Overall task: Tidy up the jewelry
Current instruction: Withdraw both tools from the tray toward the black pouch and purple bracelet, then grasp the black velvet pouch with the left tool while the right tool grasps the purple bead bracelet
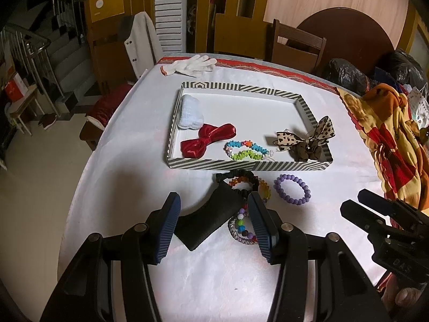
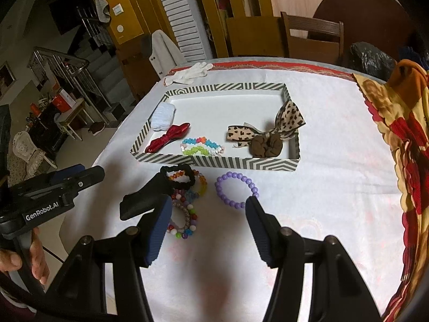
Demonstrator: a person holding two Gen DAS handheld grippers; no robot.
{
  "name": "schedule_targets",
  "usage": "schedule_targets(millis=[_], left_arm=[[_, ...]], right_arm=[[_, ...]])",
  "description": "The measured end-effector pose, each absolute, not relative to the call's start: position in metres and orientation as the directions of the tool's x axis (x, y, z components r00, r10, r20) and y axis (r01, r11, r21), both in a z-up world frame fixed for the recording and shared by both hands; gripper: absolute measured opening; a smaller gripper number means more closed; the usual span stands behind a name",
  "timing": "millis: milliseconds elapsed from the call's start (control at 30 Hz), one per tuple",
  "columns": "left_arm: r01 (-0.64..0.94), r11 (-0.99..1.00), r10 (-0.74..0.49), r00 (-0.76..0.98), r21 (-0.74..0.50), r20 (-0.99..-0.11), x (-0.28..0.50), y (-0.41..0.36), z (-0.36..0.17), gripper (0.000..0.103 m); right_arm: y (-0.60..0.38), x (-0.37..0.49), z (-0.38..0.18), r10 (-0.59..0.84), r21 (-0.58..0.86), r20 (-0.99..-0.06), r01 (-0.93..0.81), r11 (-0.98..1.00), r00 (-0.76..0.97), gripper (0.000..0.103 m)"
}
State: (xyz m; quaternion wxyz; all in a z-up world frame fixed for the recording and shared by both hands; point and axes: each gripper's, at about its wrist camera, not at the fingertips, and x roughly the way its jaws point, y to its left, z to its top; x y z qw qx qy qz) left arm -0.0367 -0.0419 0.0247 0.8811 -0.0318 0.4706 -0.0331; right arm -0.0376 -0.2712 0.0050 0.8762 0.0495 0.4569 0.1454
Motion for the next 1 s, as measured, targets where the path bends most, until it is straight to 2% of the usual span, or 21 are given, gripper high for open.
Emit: schedule_targets(millis=[567,800,1000], left_arm=[[-0.110,0.959,-0.186,0.449,-0.261,-0.874,-0.032,0.012,-0.010,0.060],[-0.040,0.943,-0.294,0.364,-0.330,-0.884,-0.030,-0.001,-0.032,0.060],[0.064,0.948,-0.316,0.309,-0.312,-0.897,-0.027,-0.017,-0.047,0.060]], right_arm=[[-0.286,-0.027,-0.030,0.277,0.223,-0.827,-0.167,0.961,0.489,0.060],[-0.294,-0.013,-0.054,0.262,0.213,-0.841,-0.154,0.965,0.473,0.060],[-0.297,0.013,-0.072,0.231,0.182,-0.854,-0.148,0.972,0.467,0.060]])
